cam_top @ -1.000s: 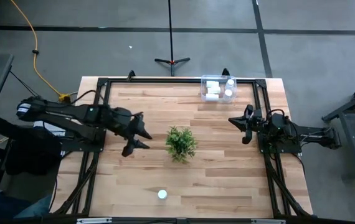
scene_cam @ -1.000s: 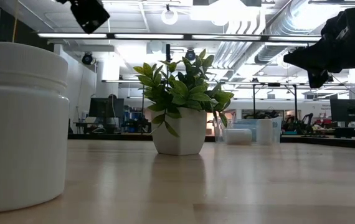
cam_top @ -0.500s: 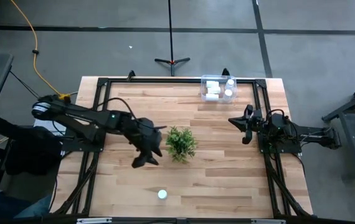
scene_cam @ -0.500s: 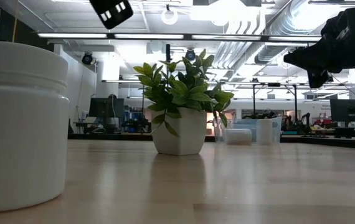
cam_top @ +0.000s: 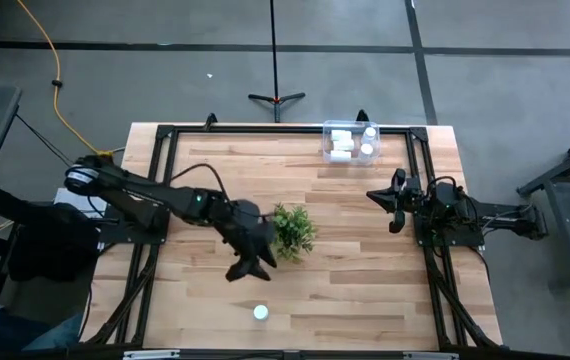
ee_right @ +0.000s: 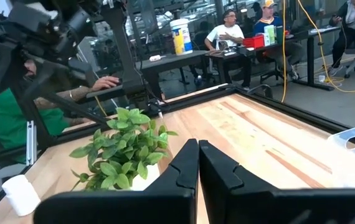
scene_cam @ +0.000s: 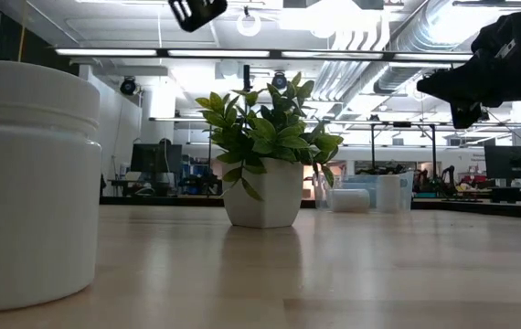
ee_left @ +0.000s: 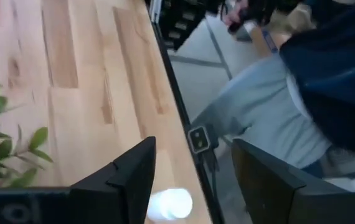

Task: Pick and place pill bottles into a basket
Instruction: Put the white pill bottle into the transparent bin

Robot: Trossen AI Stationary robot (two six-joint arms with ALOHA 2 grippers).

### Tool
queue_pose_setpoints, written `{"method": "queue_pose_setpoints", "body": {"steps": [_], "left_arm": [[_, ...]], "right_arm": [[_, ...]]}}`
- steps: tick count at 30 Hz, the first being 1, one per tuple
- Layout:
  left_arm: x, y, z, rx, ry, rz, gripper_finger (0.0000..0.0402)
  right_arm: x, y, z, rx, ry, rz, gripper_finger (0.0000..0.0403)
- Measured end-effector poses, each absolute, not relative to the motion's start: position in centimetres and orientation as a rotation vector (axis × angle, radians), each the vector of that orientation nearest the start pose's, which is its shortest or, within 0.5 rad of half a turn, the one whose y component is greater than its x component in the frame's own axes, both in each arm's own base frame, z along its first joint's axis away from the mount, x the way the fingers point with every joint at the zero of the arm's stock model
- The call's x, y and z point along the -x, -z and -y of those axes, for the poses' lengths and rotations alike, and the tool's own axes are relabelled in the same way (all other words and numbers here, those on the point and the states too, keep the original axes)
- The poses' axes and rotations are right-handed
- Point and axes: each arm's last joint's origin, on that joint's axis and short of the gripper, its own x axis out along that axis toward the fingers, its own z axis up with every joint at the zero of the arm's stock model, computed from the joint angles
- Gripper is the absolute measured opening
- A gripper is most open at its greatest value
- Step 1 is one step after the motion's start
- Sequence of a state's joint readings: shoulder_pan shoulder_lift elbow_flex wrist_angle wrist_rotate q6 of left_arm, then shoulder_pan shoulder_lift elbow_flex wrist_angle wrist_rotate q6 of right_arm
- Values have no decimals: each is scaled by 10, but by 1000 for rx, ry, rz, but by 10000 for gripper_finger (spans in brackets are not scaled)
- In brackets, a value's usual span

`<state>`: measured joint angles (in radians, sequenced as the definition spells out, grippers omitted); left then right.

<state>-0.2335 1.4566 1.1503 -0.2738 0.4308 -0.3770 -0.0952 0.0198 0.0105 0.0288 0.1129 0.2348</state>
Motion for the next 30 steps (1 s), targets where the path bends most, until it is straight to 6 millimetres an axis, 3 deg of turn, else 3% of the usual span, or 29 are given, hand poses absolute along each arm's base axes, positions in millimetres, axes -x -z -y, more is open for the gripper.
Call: {"method": "queue_pose_setpoints", "body": {"steps": [7,12,20,30], "left_arm": [[-307,-270,136,331,615,-818,325],[-303,-248,165,241,586,-882,373],[-302,-218,191,131,503,-940,375],[-308,-184,195,77,413,-1028,370]], "right_arm": [[-97,-168,13,-208,206,39,3],[-98,-168,13,-207,206,34,1],[-98,-168,12,-207,198,32,2],[-98,-167,12,-207,191,30,1]]}}
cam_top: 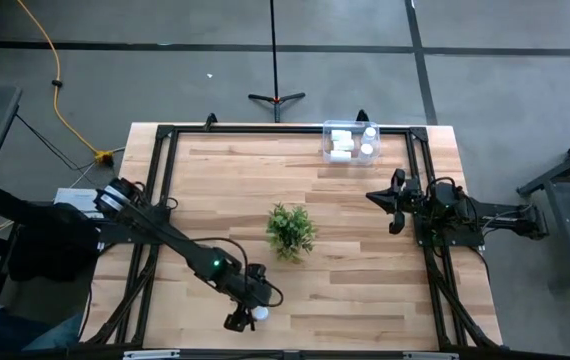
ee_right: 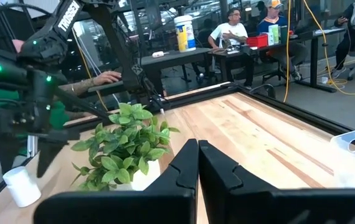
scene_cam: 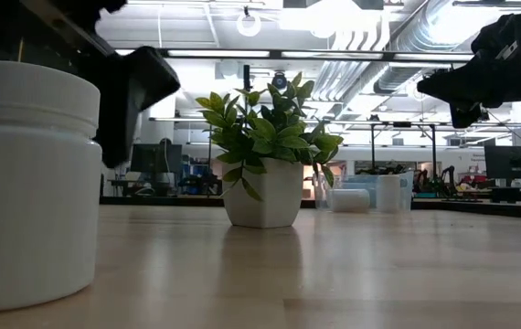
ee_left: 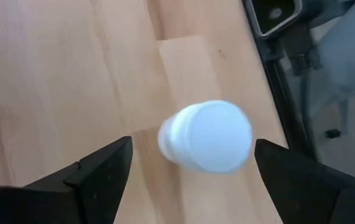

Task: Pick and place pill bottles into a basket
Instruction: Put the white pill bottle into the transparent bin

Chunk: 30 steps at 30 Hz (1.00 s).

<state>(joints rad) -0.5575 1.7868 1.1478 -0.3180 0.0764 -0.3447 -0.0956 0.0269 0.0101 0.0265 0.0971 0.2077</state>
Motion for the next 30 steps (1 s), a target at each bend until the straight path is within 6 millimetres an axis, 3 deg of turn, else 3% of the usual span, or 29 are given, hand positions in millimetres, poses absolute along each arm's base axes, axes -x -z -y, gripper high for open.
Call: {"method": "queue_pose_setpoints", "body": {"steps": [8,17,30], "left_arm": [[-312,-171,201,68,416,-1030,369],[-316,-174,204,46,443,-965,369],[-319,-162,206,30,428,-985,369]], "right_arm": [[-98,-167,12,-207,191,30,2],[-98,-167,12,-207,191,30,1],[-98,-167,12,-200,191,29,1]]}}
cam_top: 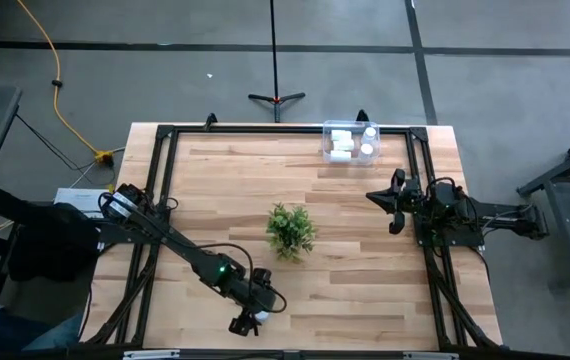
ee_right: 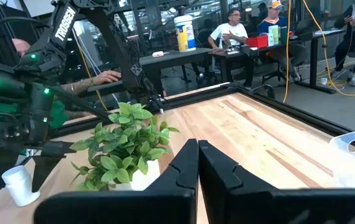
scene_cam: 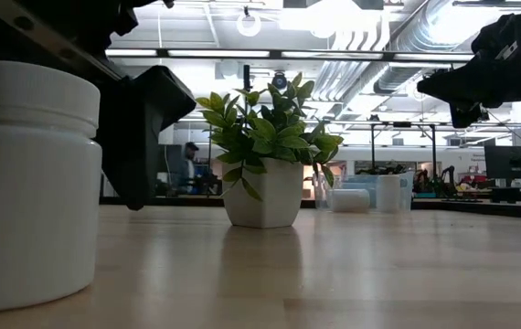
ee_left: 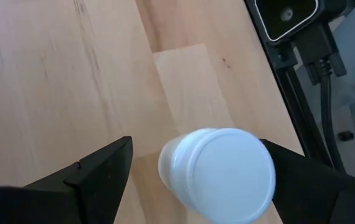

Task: Pick and place pill bottles into a basket
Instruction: Put the white pill bottle into the transparent bin

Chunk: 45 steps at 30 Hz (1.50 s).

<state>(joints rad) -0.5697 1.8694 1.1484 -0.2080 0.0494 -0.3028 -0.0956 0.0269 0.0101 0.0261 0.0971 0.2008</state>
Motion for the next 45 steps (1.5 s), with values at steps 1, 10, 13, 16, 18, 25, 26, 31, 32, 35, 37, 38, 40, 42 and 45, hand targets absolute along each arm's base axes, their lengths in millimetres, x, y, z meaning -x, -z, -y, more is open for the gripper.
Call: {"method": "queue_pose_setpoints", "body": {"steps": [1,10,13,16,18,25,26,31,32,35,37,38,40,42,45], "left_arm": [[-319,-162,206,31,428,-984,369],[-318,-162,206,35,463,-996,315],[-317,-162,207,40,476,-1000,285],[-317,-162,207,41,476,-1000,259],[-318,-162,207,40,475,-998,243],[-318,-162,207,41,473,-995,223],[-318,-162,207,42,472,-995,225],[-318,-163,207,70,458,-1003,221],[-318,-163,206,82,451,-1005,218],[-316,-167,206,111,441,-1009,214],[-314,-173,204,120,435,-1015,214],[-313,-175,203,121,433,-1015,215],[-310,-181,202,127,420,-1017,216],[-307,-185,199,128,410,-1032,216],[-303,-191,197,128,403,-1044,216]], "right_arm": [[-98,-167,12,-200,191,29,1],[-98,-167,12,-200,191,29,2],[-98,-167,12,-200,191,29,1],[-98,-167,12,-200,191,29,2],[-98,-167,12,-199,191,29,2],[-98,-167,12,-199,191,29,1],[-98,-167,12,-199,191,29,1],[-98,-167,12,-199,191,29,1],[-98,-167,12,-199,191,29,1],[-98,-167,12,-199,192,29,1],[-98,-167,12,-199,192,29,2],[-98,-167,12,-199,192,29,1],[-98,-167,12,-199,191,29,1],[-98,-167,12,-199,191,29,2],[-98,-167,12,-199,191,29,1]]}}
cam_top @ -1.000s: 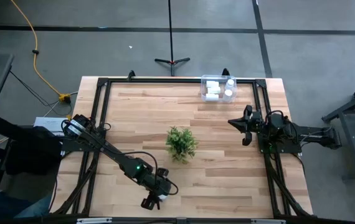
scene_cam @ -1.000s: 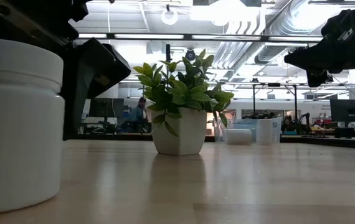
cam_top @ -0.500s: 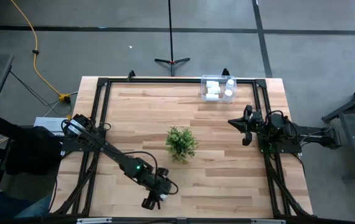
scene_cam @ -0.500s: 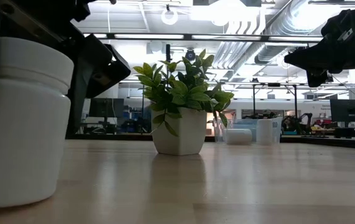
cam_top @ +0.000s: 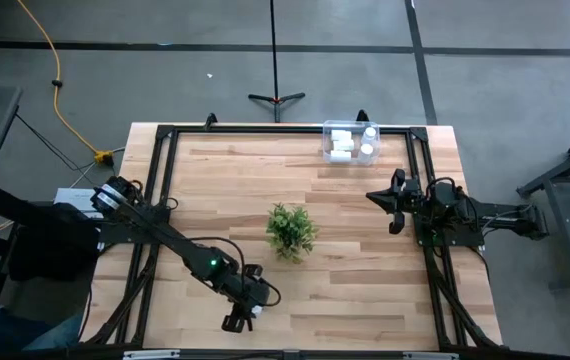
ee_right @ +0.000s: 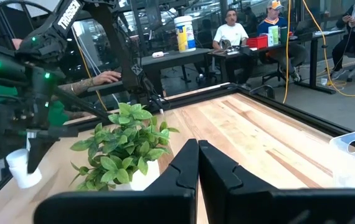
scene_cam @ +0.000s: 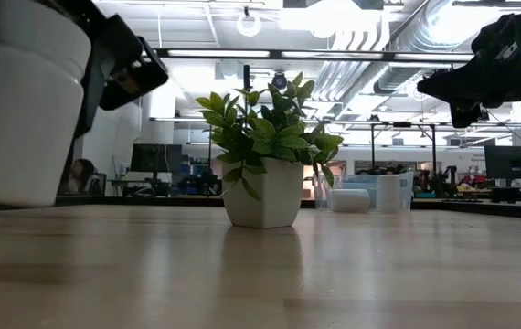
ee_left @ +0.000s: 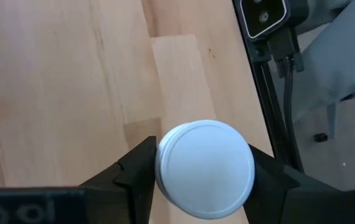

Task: Pick and place pill bottles into a basket
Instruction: Put the white pill bottle into the transparent bin

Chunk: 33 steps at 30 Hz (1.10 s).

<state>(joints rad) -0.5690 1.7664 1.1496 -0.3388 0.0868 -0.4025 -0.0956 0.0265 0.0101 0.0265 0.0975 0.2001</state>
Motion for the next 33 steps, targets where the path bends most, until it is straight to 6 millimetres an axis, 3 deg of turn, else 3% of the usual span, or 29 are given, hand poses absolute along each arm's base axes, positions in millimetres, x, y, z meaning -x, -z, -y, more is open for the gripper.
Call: {"method": "queue_pose_setpoints", "body": {"steps": [10,22,33], "left_arm": [[-304,-219,177,230,324,-977,217],[-299,-265,128,307,238,-870,217],[-292,-294,78,259,168,-772,217]], "right_arm": [[-98,-167,12,-200,192,29,2],[-98,-167,12,-200,191,29,1],[-98,-167,12,-200,191,29,1]]}}
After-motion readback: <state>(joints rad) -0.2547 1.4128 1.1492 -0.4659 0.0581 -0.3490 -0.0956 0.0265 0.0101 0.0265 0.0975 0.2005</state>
